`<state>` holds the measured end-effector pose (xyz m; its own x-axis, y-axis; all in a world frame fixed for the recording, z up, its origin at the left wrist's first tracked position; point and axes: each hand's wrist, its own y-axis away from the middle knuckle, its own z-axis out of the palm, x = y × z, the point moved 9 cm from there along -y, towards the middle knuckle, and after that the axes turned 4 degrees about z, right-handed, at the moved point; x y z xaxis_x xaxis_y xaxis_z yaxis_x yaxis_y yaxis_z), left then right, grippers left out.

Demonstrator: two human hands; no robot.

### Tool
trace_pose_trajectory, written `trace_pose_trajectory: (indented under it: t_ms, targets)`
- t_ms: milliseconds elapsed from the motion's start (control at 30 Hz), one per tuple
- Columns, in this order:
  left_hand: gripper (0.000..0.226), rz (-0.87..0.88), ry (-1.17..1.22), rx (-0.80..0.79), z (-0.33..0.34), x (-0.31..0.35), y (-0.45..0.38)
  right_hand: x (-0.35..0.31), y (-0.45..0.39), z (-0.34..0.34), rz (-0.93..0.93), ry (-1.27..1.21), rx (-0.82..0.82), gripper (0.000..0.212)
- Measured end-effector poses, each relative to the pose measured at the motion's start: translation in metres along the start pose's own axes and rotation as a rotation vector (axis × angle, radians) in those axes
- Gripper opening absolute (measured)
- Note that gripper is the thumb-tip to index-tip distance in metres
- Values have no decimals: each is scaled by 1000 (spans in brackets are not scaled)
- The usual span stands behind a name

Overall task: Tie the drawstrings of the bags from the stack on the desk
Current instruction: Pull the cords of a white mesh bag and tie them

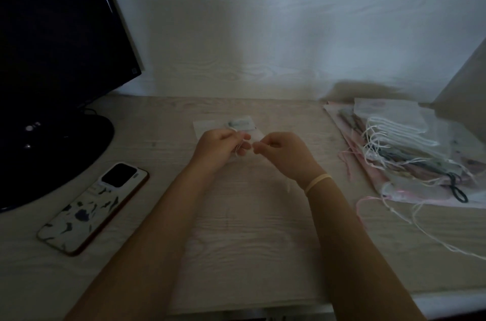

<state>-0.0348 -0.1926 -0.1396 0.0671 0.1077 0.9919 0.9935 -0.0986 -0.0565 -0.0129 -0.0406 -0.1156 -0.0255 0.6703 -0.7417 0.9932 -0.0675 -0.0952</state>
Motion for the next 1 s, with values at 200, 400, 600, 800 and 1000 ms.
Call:
trace_pose_trajectory:
  t_ms: [200, 400, 600, 800, 1000]
  targets:
    - [19, -85, 269, -80, 10, -3, 3, -2, 6, 11, 13, -208, -104, 19]
    - [23, -189, 457, -176, 22, -5, 6, -3, 7, 12, -11, -216, -95, 22]
    - [24, -214, 434, -156, 17, -8, 4, -11, 14, 4, 0, -285, -140, 30]
    - [24, -254, 504, -183, 21, -6, 7, -7, 9, 3, 16, -344, -69, 37]
    - [21, -117, 265, -114, 11, 1, 4, -12, 10, -19, -57, -325, 183, 47]
